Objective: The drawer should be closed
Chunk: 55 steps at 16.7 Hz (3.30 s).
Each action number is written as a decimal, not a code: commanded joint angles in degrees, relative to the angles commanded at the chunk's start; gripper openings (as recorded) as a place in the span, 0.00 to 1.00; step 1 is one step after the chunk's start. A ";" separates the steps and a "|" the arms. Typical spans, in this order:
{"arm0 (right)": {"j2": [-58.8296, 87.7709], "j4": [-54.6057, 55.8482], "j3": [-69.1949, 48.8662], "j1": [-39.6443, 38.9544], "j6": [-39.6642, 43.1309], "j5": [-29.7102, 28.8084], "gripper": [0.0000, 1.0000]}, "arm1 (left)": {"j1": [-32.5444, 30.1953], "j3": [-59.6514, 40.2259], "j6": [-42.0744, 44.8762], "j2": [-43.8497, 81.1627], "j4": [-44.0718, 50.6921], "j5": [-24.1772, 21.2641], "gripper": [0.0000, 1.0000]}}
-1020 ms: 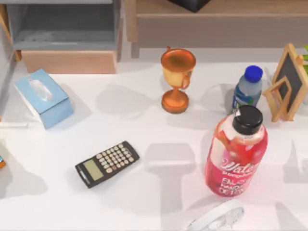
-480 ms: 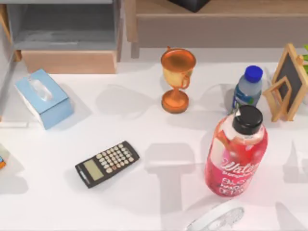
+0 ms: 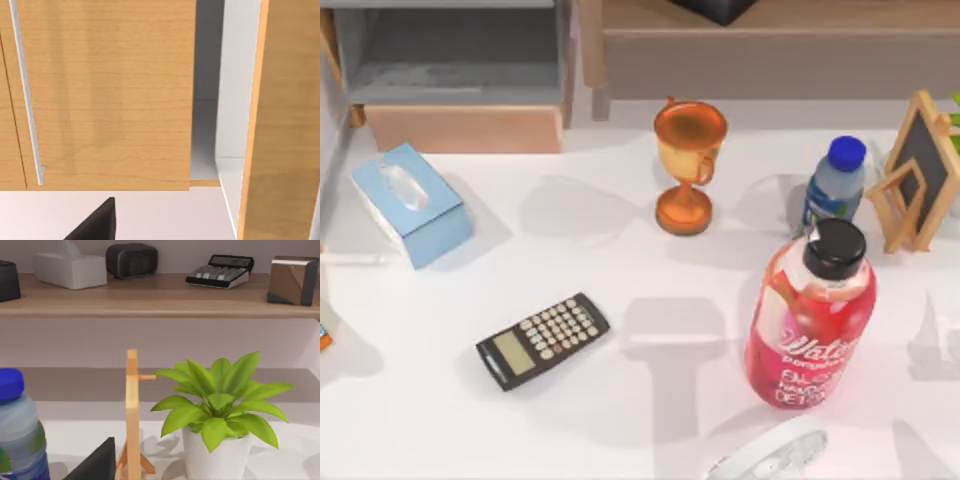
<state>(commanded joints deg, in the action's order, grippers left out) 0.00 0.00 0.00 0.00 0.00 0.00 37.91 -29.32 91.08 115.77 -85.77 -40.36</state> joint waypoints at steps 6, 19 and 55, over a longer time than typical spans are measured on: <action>0.00 0.00 0.00 0.00 0.00 0.00 1.00 | -0.16 -0.23 0.00 0.10 0.12 0.16 0.85; 0.00 0.00 0.00 0.00 0.00 0.00 1.00 | -0.16 -0.23 0.00 0.10 0.12 0.16 0.00; 0.00 0.00 0.00 0.00 0.00 0.00 1.00 | -11.73 -27.27 -0.75 12.61 16.04 12.14 0.00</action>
<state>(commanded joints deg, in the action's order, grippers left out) 0.00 0.00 0.00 0.00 0.00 0.00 26.18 -56.60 90.34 128.37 -69.73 -28.22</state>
